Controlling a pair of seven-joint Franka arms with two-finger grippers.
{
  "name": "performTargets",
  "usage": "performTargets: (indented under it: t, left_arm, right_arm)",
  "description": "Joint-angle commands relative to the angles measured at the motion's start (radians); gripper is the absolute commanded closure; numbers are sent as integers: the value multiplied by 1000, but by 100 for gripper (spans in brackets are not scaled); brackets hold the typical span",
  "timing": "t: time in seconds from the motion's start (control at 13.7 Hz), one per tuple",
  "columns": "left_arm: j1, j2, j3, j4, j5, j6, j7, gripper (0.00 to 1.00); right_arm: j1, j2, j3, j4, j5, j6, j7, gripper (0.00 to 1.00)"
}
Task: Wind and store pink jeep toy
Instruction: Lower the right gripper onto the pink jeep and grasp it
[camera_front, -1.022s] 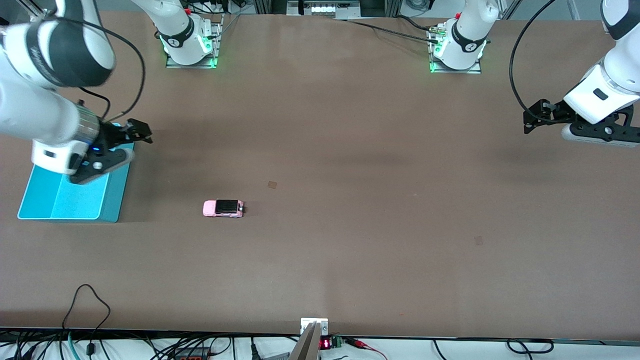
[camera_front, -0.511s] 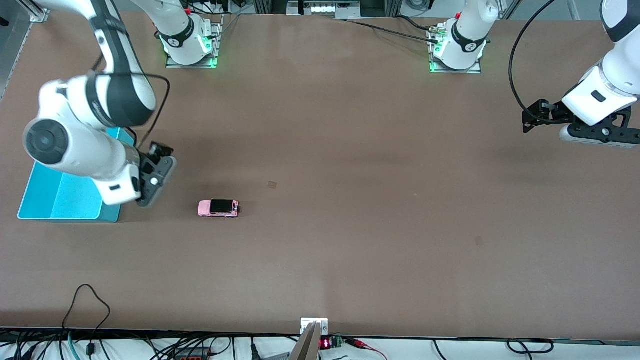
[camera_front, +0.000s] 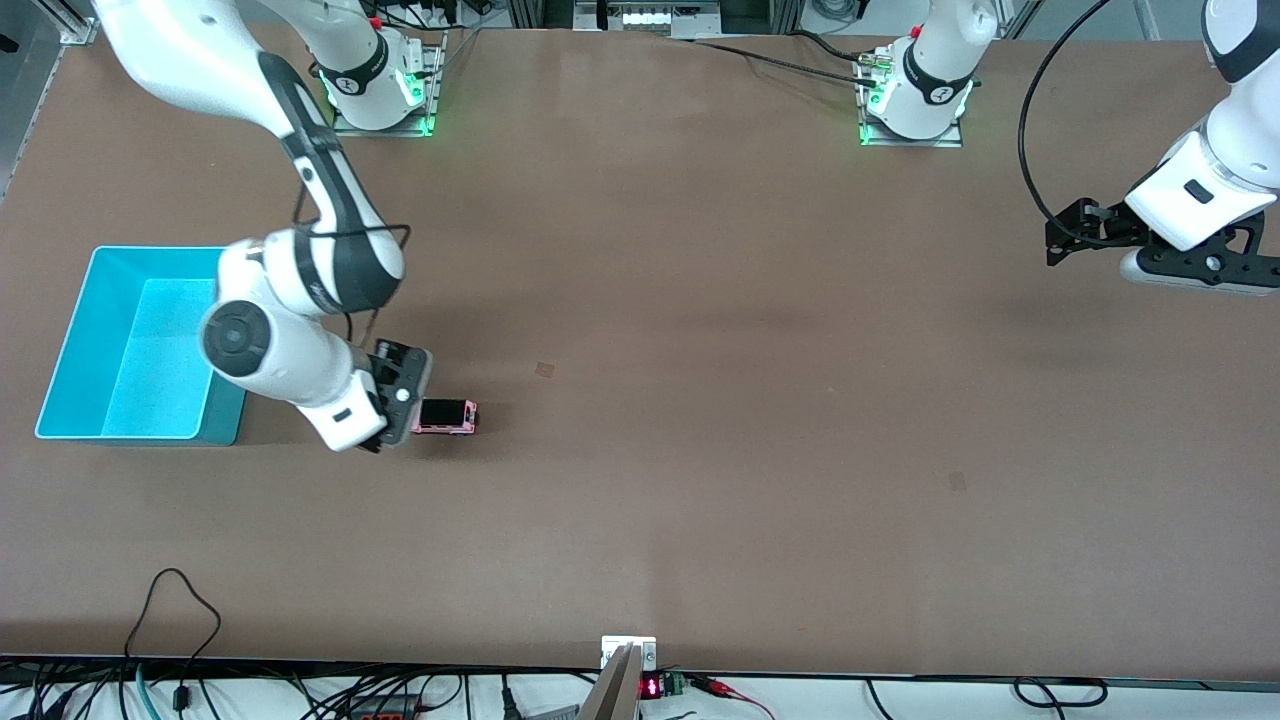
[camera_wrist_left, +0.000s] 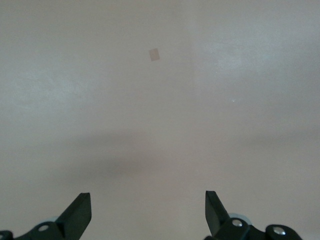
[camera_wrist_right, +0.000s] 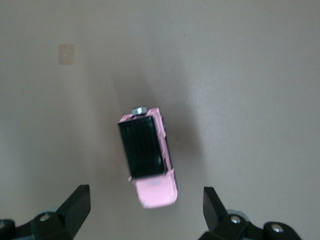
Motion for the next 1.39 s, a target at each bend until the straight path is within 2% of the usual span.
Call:
performTargets:
  t: [0.0, 0.51, 0.73, 0.8, 0.88, 0.95, 1.02, 1.09, 1.31]
  left_arm:
    - [-14, 14, 10, 32, -10, -25, -10, 0]
    - [-14, 15, 9, 33, -10, -25, -12, 0]
    - [-14, 15, 9, 33, -10, -25, -12, 0]
    - [-14, 15, 9, 33, -10, -26, -10, 0]
    - [-14, 15, 9, 33, -10, -26, -10, 0]
    - [-12, 15, 9, 33, -10, -26, -10, 0]
    - [-12, 17, 9, 33, -10, -26, -10, 0]
    - [-12, 15, 9, 32, -10, -26, -10, 0]
    - [-12, 15, 10, 32, -10, -28, -9, 0]
  right_arm:
    - [12, 56, -3, 2, 21, 79, -29, 0]
    - [24, 99, -3, -64, 21, 205, -30, 0]
    - [23, 93, -3, -82, 21, 206, -29, 0]
    - [21, 91, -3, -84, 21, 206, -32, 8]
    - [23, 86, -3, -84, 21, 202, -54, 48]
    - [24, 85, -3, -84, 21, 200, -67, 73]
    - [24, 82, -3, -84, 21, 199, -65, 88]
    - [24, 73, -3, -84, 26, 196, -65, 99]
    - [21, 22, -5, -72, 26, 163, -44, 100]
